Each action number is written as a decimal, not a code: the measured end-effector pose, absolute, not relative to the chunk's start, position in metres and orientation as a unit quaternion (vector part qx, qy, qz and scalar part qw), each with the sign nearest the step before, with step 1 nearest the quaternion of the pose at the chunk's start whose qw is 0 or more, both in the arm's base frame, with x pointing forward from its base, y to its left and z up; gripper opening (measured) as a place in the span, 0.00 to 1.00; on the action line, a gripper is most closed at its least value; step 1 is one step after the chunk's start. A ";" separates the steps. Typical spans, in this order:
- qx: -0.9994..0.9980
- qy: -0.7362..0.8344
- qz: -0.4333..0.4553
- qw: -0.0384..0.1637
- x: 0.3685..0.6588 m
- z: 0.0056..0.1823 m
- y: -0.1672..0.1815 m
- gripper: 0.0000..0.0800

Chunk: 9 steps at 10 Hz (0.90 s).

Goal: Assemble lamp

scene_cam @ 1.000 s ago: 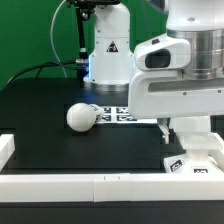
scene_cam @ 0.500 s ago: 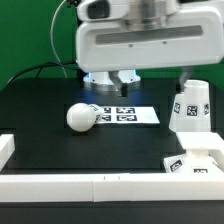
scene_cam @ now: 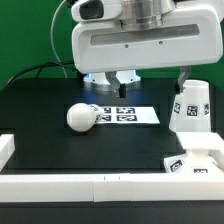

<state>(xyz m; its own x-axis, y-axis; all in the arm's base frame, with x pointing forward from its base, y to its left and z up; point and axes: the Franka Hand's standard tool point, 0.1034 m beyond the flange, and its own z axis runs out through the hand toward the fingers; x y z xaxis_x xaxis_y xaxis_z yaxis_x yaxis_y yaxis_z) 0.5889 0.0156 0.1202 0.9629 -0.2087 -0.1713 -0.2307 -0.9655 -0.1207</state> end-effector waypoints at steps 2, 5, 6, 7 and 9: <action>-0.972 0.188 0.105 0.089 0.550 0.111 -0.039 0.87; -0.961 0.224 0.120 0.110 0.539 0.105 -0.081 0.87; -0.961 0.221 0.120 0.110 0.539 0.104 -0.079 0.87; -0.961 0.223 0.120 0.110 0.538 0.104 -0.080 0.87; -0.948 0.238 0.163 0.134 0.519 0.093 -0.096 0.87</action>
Offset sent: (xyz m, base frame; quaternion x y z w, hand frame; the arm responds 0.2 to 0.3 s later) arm -0.0160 -0.0718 -0.0111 0.0882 -0.0427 0.0318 0.9947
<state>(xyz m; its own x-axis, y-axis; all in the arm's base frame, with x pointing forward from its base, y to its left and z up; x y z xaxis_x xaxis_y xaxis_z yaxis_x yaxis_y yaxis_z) 0.5191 -0.0956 0.0931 0.8334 -0.4086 -0.3721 -0.4954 -0.8507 -0.1756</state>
